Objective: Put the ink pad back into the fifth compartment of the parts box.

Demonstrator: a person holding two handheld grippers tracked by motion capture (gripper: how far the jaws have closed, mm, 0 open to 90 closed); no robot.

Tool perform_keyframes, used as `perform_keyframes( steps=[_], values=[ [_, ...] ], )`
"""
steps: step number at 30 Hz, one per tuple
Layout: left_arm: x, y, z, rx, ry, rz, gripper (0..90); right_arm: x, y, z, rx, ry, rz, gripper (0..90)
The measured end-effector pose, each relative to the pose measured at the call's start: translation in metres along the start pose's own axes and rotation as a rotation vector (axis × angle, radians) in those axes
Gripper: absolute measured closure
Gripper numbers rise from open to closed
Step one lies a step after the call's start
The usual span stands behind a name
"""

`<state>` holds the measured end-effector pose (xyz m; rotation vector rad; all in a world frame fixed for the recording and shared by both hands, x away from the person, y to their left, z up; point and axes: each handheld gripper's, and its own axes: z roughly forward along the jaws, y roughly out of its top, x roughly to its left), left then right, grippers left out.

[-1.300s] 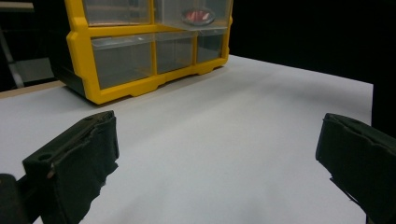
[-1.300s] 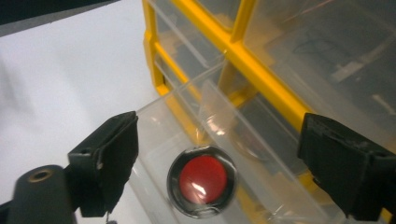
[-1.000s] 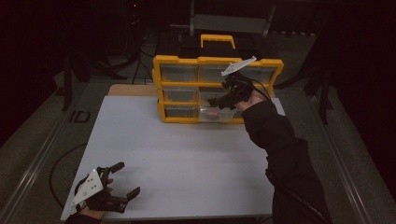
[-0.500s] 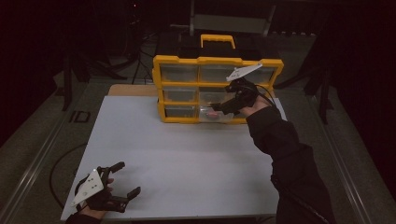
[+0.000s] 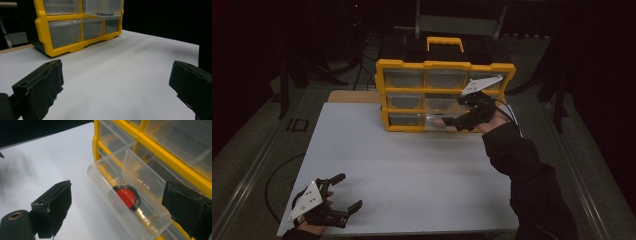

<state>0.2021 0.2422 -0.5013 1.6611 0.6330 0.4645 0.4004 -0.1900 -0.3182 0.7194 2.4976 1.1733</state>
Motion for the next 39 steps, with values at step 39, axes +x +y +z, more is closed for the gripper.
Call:
perform_keyframes(
  steps=[39],
  values=[
    [-0.001, 0.001, 0.001, 0.000, -0.002, 0.005, 0.3, 0.020, -0.099, -0.022, -0.122, -0.007, 0.061, 9.2]
  ],
)
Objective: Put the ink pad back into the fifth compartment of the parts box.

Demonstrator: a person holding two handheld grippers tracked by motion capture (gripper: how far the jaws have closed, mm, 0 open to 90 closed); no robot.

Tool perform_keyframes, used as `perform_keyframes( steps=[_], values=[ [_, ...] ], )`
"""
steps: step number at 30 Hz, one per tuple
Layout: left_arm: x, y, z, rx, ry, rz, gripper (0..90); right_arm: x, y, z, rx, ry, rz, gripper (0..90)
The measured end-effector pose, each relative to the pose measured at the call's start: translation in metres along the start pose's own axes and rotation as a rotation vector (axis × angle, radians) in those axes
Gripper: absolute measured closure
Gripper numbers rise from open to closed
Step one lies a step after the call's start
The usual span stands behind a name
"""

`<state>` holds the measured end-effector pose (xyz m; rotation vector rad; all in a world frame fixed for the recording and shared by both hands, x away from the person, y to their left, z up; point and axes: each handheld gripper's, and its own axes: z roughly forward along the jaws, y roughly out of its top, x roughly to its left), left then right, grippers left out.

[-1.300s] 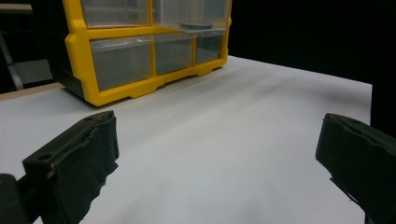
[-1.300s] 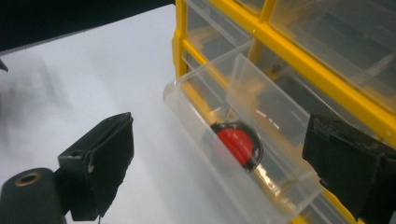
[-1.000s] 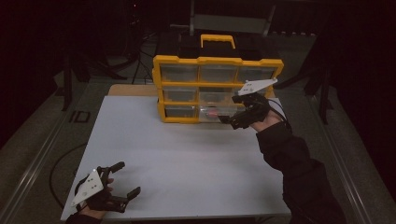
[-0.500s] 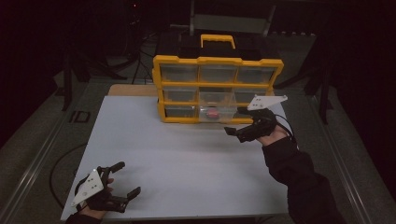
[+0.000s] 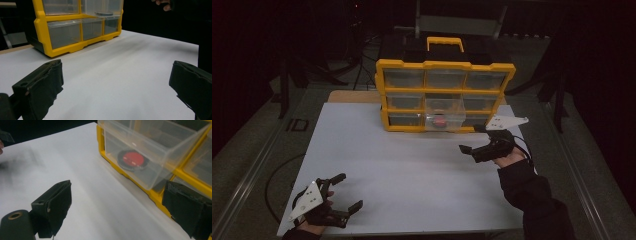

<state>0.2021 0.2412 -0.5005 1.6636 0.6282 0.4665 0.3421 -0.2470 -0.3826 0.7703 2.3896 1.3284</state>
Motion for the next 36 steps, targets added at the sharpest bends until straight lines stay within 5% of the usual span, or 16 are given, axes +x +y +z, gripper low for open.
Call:
perform_keyframes(
  steps=[21, 36],
  values=[
    [0.000, 0.000, 0.000, -0.002, -0.002, 0.000, 0.3, 0.003, -0.057, 0.001, 0.020, -0.005, 0.036, 9.2],
    [0.000, 0.000, 0.000, -0.002, -0.003, -0.001, 0.3, 0.017, -0.086, -0.001, -0.027, -0.005, 0.047, 9.1]
  ],
)
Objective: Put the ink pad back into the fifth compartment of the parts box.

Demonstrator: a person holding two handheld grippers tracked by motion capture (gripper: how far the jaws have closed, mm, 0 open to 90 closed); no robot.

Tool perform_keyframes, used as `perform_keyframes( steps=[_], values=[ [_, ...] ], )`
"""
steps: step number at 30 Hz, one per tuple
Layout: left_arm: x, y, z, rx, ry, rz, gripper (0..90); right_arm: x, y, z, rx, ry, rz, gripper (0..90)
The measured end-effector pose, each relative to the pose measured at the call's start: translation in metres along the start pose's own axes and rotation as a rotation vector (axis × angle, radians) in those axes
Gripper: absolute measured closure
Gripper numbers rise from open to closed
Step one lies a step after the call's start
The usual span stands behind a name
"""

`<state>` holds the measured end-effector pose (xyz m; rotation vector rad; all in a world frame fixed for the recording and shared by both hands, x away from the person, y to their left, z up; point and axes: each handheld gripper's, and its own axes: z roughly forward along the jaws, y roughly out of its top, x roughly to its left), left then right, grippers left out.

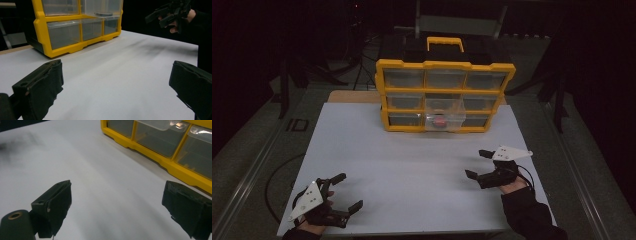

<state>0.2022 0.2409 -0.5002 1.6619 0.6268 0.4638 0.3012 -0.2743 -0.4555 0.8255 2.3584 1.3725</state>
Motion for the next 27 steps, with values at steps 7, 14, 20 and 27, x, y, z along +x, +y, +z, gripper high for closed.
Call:
perform_keyframes(
  steps=[7, 14, 20, 27],
  values=[
    [0.000, 0.000, 0.000, 0.000, 0.000, 0.000, 0.3, 0.005, -0.016, -0.002, -0.022, -0.004, 0.012, 9.1],
    [0.000, 0.000, 0.000, 0.002, -0.002, 0.002, 0.3, 0.007, -0.029, -0.007, -0.040, -0.011, 0.036, 9.1],
    [0.000, 0.000, 0.001, 0.001, -0.002, -0.001, 0.3, 0.006, -0.040, -0.014, -0.068, -0.025, 0.050, 9.1],
    [0.000, 0.000, 0.000, 0.005, -0.001, 0.005, 0.3, 0.008, -0.050, -0.016, -0.070, -0.044, 0.040, 9.1]
  ],
)
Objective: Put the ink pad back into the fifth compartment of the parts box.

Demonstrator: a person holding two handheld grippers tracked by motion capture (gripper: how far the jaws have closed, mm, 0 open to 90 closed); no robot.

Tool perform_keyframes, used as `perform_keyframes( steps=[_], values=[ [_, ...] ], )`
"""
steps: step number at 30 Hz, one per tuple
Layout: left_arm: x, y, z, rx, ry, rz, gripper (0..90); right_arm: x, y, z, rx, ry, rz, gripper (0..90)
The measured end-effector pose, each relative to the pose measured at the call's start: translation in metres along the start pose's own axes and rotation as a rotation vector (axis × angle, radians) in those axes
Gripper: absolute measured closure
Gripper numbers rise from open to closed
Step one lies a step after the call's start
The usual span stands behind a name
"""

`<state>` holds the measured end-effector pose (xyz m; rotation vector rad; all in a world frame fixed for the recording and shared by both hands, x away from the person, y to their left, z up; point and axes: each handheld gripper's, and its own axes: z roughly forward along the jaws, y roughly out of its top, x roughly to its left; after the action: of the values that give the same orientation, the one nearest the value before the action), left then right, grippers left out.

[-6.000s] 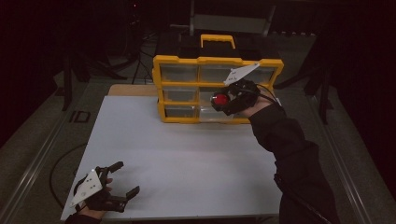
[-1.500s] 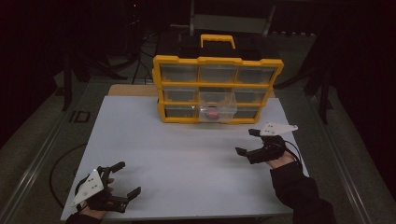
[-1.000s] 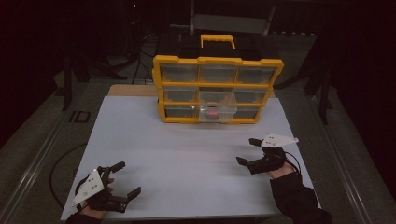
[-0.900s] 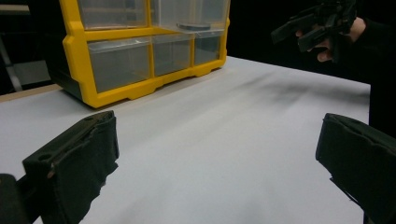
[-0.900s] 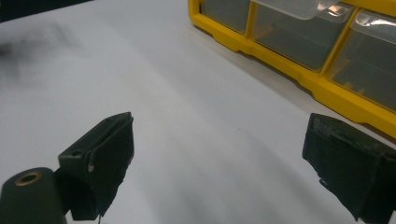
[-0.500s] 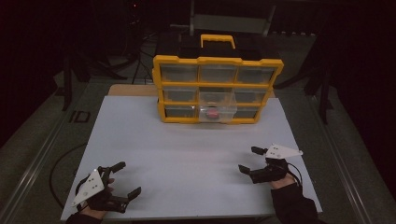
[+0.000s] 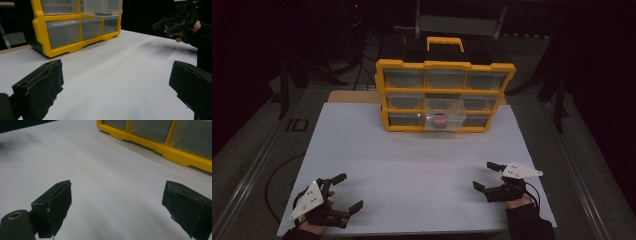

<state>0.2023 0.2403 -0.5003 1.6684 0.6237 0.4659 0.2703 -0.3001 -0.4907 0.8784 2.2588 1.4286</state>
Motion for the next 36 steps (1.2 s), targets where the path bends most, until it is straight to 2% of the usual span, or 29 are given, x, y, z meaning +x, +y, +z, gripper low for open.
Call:
perform_keyframes(
  steps=[3, 11, 13, 20, 27, 36],
  values=[
    [0.000, 0.000, 0.000, -0.005, 0.003, 0.000, 0.3, 0.002, -0.005, 0.001, -0.015, 0.006, 0.004, 9.1],
    [-0.001, -0.001, 0.001, 0.007, 0.000, 0.008, 0.3, 0.006, -0.011, 0.017, 0.008, 0.023, 0.003, 9.2],
    [-0.001, -0.001, 0.001, 0.008, -0.002, 0.004, 0.3, 0.006, -0.011, 0.020, 0.000, 0.029, 0.004, 9.2],
    [-0.001, -0.003, 0.002, 0.011, -0.001, -0.001, 0.3, 0.002, -0.012, 0.019, -0.040, 0.008, 0.019, 9.3],
    [0.000, -0.003, 0.002, 0.009, 0.000, -0.005, 0.3, -0.002, -0.016, 0.019, -0.013, -0.023, 0.023, 10.6],
    [0.000, -0.003, 0.001, 0.007, 0.002, -0.006, 0.3, 0.001, -0.015, 0.019, -0.003, -0.028, 0.006, 10.6]
  ],
)
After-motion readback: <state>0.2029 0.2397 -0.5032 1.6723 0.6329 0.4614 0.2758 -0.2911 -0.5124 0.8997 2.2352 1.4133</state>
